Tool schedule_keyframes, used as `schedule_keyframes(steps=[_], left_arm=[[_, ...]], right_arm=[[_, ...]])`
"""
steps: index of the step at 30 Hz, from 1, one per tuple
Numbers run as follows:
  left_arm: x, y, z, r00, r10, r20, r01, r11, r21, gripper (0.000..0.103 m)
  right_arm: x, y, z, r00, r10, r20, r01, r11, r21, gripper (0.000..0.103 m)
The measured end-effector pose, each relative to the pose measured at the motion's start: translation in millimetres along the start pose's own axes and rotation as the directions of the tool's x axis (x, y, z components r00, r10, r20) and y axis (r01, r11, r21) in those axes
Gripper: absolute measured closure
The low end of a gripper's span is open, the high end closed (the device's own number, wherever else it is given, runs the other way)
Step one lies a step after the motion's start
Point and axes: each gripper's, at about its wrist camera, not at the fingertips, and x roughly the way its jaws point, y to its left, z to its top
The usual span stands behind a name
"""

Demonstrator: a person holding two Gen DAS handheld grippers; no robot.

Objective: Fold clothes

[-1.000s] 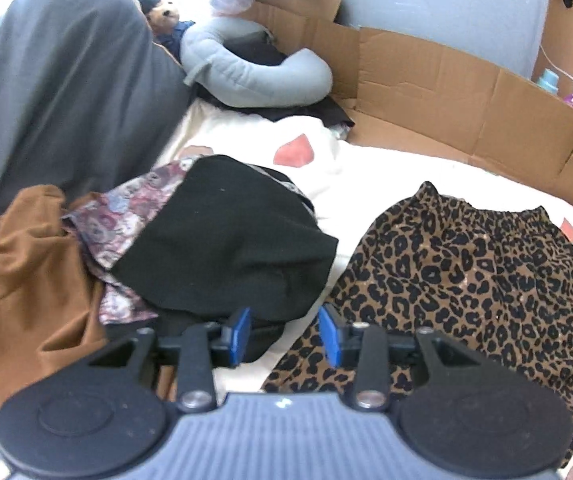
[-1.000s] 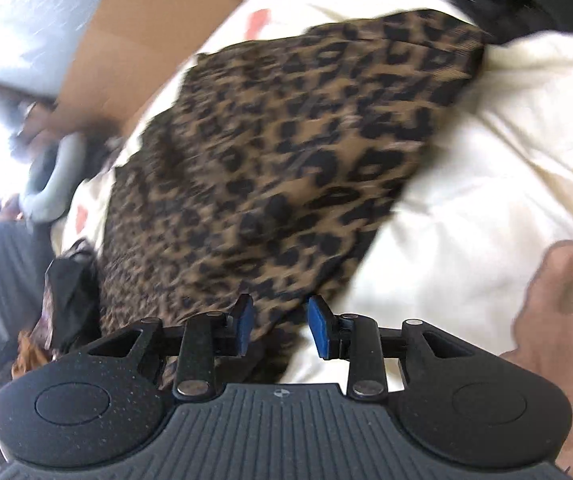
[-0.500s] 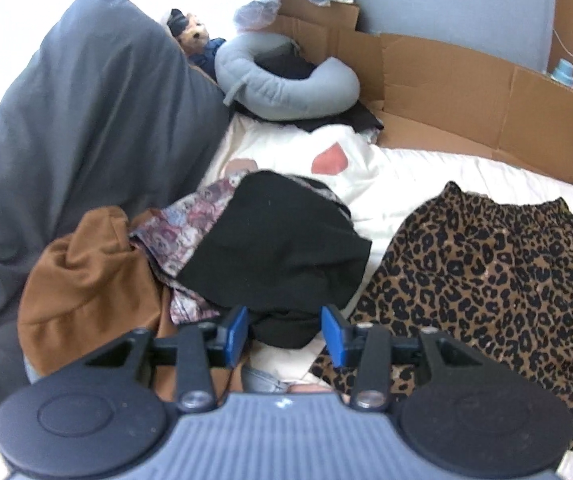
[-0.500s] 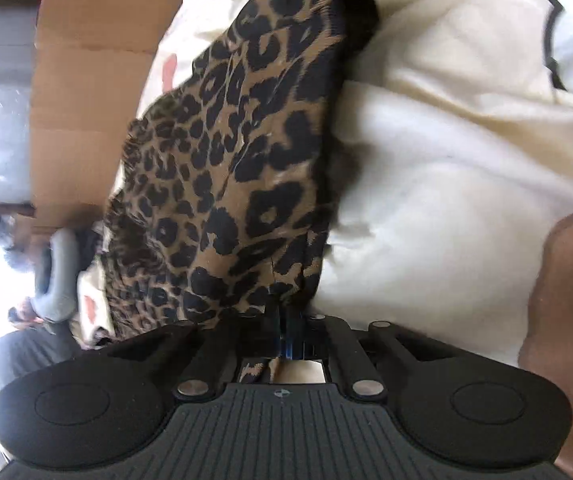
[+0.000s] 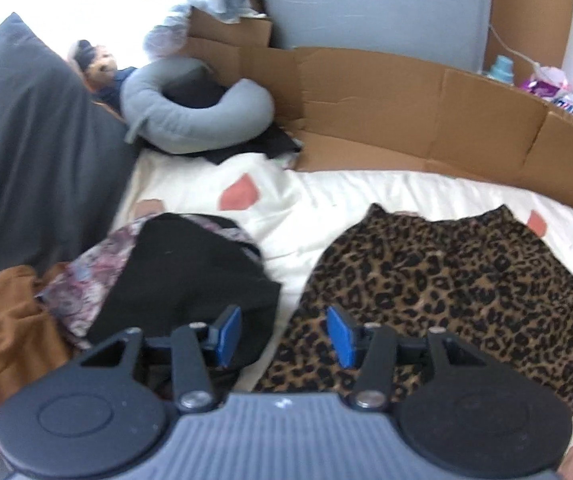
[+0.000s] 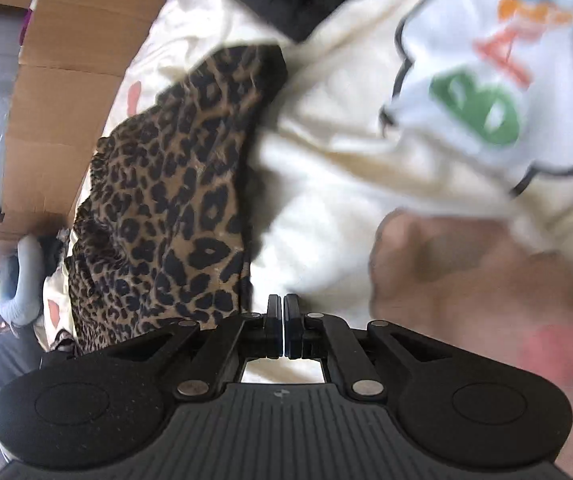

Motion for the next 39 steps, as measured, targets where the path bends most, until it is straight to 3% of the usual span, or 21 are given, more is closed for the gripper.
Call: schedule_keyframes(steps=[5,8,11,13,18,25,31,39], left_arm=[[8,-15,4,0.999,-0.049,-0.003,0.049,0.999,0.017,0.052],[11,-27,6,0.998,-0.068,-0.010,0.069,0.997,0.038,0.052],[14,-38,9,0.996,-0.090,-0.016,0.090,0.994,0.058,0.051],[15,-45,10,0.994,-0.109,-0.018,0.110,0.992,0.067,0.051],[27,-61,11,0.995,-0.094,-0.034,0.096,0.991,0.092,0.050],[66,-63,14,0.997,-0.067,-0.030,0.070,0.992,0.103,0.050],[99,-63,17,0.995,-0.096,-0.007,0.096,0.992,0.083,0.050],[138,-71,10,0.992,-0.126,0.014,0.125,0.991,0.050,0.050]], right_arm=[[-39,10,13,0.998,-0.061,0.028,0.062,0.997,-0.053,0.100],[-68,34,27,0.994,-0.089,0.059,0.096,0.985,-0.143,0.085],[-88,69,45,0.990,-0.101,0.101,0.125,0.954,-0.274,0.061],[-95,85,57,0.990,-0.077,0.122,0.112,0.941,-0.319,0.055],[-89,105,78,0.989,-0.026,0.145,0.076,0.933,-0.353,0.054],[-36,119,84,0.987,-0.038,0.159,0.101,0.908,-0.407,0.054],[17,123,79,0.988,-0.078,0.135,0.131,0.884,-0.449,0.054],[69,139,87,0.989,-0.060,0.133,0.117,0.871,-0.478,0.054]])
